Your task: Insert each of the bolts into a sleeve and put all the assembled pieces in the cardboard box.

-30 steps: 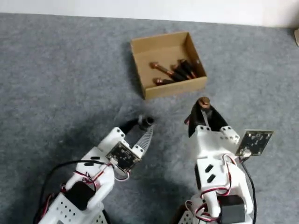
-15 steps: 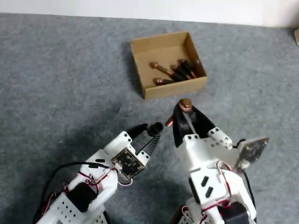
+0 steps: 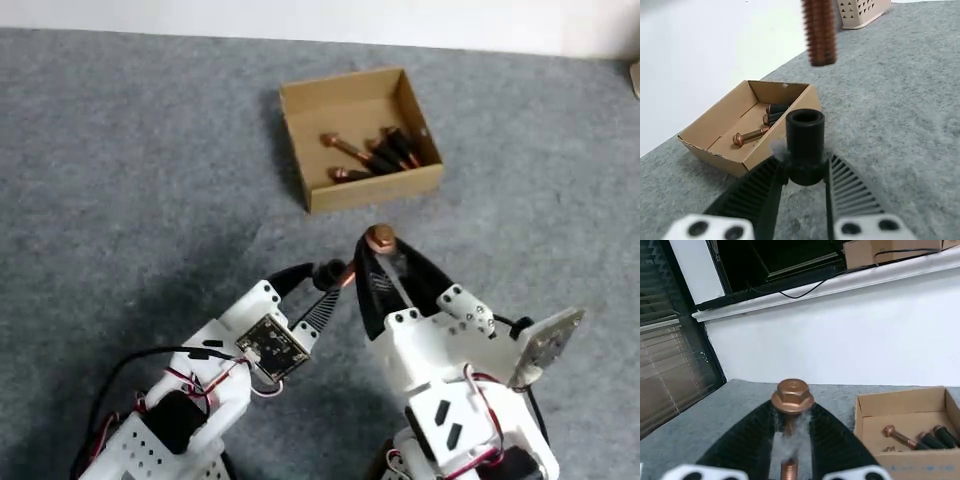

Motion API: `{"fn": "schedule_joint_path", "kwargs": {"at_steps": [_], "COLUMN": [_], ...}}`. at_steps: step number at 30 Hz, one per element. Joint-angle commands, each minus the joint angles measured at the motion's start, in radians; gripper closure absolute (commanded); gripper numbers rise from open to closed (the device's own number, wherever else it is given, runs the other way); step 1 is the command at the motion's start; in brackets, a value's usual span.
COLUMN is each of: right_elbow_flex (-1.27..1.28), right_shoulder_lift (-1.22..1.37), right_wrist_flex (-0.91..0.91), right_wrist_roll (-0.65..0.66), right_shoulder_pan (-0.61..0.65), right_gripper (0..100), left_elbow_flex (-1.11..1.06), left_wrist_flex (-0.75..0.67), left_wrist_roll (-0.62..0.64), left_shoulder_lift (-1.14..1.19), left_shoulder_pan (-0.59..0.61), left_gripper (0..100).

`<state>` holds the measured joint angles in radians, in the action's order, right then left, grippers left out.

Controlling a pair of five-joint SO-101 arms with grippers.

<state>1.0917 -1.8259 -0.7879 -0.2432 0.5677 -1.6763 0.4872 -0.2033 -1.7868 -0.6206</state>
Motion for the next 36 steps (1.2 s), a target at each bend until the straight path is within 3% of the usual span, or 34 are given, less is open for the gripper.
{"fn": "schedule_joint_path", "kwargs": {"at_steps": [1, 10, 16, 23, 36], "right_elbow_flex": [0.025, 0.093, 0.105, 0.259, 0.285], "right_shoulder_lift": [0.001, 0.001, 0.012, 0.002, 0.002], "right_wrist_flex": [-0.001, 0.013, 0.147, 0.243, 0.268], "right_wrist_roll": [-0.005, -0.002, 0.002, 0.095, 0.094], "right_shoulder_pan": [0.012, 0.012, 0.012, 0.012, -0.041], "right_gripper": [99.5, 99.5, 99.5, 99.5, 99.5], "left_elbow_flex": [-0.019, -0.019, -0.019, -0.019, -0.019], "left_wrist_flex": [-0.031, -0.028, -0.028, -0.028, -0.028], "left_wrist_roll": [-0.005, -0.005, -0.005, -0.005, -0.005], "left_shoulder_lift": [-0.004, -0.004, -0.004, -0.004, -0.004], "left_shoulder_pan": [0.012, 0.007, 0.007, 0.005, 0.005], "left_gripper": [100, 100, 100, 100, 100]}}
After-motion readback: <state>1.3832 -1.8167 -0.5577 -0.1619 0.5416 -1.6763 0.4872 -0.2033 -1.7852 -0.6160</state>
